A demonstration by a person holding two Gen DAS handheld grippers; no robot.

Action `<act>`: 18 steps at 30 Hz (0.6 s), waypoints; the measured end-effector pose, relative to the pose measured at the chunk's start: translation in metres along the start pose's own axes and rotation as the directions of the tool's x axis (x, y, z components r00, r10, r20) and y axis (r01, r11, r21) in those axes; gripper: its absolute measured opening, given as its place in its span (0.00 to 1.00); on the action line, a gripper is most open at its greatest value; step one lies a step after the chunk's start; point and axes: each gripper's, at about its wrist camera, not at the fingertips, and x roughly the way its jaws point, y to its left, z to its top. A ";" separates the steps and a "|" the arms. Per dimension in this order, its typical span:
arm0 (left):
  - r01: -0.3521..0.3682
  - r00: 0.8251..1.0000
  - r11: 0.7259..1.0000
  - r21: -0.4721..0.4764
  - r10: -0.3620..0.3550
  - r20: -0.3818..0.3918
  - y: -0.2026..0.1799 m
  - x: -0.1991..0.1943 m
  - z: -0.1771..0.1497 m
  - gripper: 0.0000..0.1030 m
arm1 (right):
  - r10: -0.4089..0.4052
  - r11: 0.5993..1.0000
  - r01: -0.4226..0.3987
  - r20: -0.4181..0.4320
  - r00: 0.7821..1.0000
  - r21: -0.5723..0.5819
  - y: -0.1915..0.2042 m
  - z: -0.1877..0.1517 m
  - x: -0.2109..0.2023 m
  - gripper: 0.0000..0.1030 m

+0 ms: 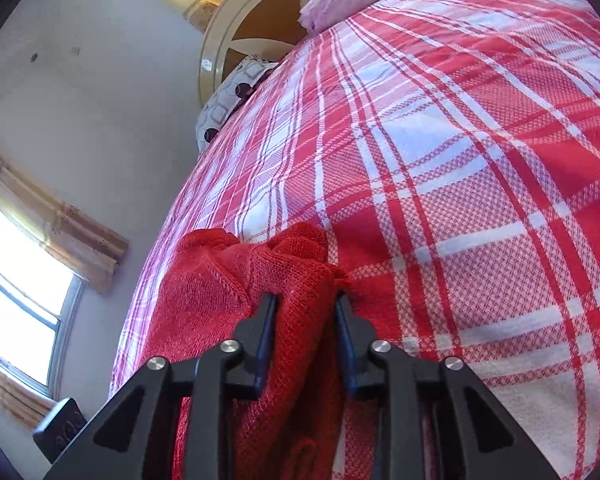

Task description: Fold small clothes

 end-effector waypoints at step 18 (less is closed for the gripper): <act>0.064 0.998 0.998 0.017 -0.064 0.009 -0.004 -0.011 -0.002 0.56 | -0.090 0.989 0.094 0.044 0.995 -0.113 0.024 -0.006 -0.004 0.19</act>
